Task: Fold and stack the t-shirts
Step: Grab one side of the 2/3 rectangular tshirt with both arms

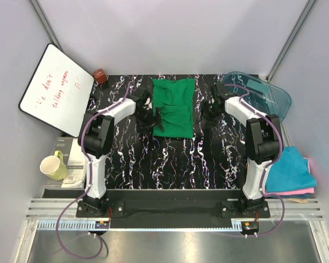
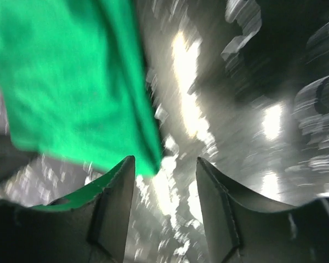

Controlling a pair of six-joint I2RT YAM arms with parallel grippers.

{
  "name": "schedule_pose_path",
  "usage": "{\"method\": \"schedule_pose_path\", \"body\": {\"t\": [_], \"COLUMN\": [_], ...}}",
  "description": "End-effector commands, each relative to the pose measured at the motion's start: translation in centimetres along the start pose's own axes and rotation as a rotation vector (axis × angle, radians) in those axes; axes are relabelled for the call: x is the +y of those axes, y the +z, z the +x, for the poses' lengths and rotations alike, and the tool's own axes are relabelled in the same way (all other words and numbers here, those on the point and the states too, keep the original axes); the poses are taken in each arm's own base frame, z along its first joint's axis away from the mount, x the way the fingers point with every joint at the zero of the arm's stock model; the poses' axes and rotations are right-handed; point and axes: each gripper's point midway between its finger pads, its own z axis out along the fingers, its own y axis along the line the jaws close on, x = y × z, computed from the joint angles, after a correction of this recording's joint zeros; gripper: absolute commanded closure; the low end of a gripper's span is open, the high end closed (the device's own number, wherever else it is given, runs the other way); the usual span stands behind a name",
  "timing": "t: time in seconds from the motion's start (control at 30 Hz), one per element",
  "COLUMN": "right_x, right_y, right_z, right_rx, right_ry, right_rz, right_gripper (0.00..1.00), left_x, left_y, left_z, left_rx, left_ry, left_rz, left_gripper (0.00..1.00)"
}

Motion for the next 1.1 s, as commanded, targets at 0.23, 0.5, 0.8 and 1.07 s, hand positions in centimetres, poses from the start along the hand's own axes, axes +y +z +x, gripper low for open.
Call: {"method": "schedule_pose_path", "body": {"t": [0.23,0.5,0.8,1.07], "right_x": [5.6,3.1,3.1,2.6], "right_y": [2.0,1.2,-1.4,-4.7], "right_z": [8.1,10.3,11.2,12.2], "right_rx": [0.379,0.426,0.413,0.390], "right_ry": [0.153,0.134,0.088,0.033], "right_rz": [-0.373,-0.240,-0.257,-0.245], "right_gripper": [0.41,0.75,1.00,0.92], "left_x": [-0.7,-1.6,-2.2,-1.0], "left_y": [2.4,1.8,-0.9,-3.6], "left_z": [-1.3,-1.4,2.3,6.1], "left_rx": [-0.037,-0.035,0.006,0.003], "left_ry": [-0.054,-0.076,-0.068,-0.033], "left_rz": [-0.002,0.029,0.077,0.055], "left_gripper": [1.00,1.00,1.00,1.00]}}
